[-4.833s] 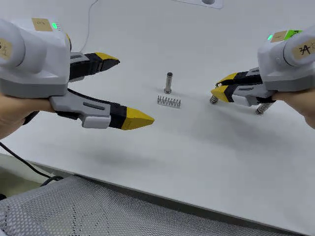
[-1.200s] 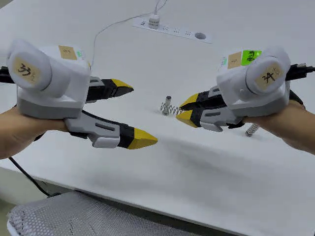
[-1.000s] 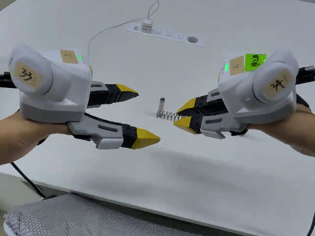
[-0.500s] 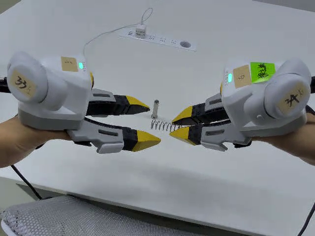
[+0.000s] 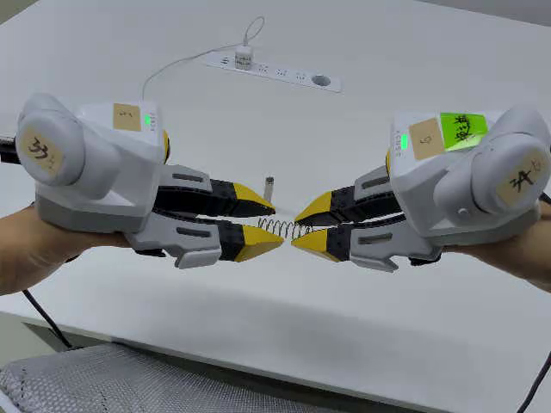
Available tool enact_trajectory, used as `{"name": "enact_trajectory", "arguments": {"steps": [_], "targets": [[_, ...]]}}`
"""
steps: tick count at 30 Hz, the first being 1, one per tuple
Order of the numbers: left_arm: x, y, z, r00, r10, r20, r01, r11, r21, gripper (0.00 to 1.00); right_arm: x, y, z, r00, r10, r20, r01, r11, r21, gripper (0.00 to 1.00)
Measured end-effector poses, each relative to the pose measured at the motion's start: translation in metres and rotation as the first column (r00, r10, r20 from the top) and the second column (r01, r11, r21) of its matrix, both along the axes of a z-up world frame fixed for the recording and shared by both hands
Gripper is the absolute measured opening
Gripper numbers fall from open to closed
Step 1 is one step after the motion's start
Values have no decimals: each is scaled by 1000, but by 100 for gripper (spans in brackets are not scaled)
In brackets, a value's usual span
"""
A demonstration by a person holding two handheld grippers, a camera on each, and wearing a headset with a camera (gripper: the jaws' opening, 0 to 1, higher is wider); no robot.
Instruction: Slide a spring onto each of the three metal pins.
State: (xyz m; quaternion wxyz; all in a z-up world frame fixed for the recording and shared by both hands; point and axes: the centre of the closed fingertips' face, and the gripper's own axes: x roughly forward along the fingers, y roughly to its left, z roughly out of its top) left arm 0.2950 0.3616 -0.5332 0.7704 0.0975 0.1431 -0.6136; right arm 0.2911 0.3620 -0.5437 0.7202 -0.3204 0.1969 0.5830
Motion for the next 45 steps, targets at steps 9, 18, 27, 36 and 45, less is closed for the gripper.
{"name": "enact_trajectory", "arguments": {"steps": [9, 18, 27, 36, 45], "targets": [[-3, -2, -2, 1000, -24, 3, 24, 999, 22, 14, 0, 0, -1, 1000, 16, -1, -16, 1000, -9, 10], [-6, -2, 3, 998, -51, 33, 50, 999, 7, 10, -1, -1, 4, 1000, 30, 7, -30, 1000, 1, 11], [-6, -2, 5, 996, -67, 53, 67, 998, 5, 10, -2, -1, 6, 999, 40, -6, -40, 999, 22, 12], [-6, 0, 6, 995, -80, 55, 79, 997, 14, 10, -2, -4, 0, 999, 31, -37, -29, 999, 39, 12], [-9, -1, 6, 994, -98, 56, 98, 995, 15, 10, -4, -5, 8, 994, 27, -104, -17, 995, 100, 11]]}}
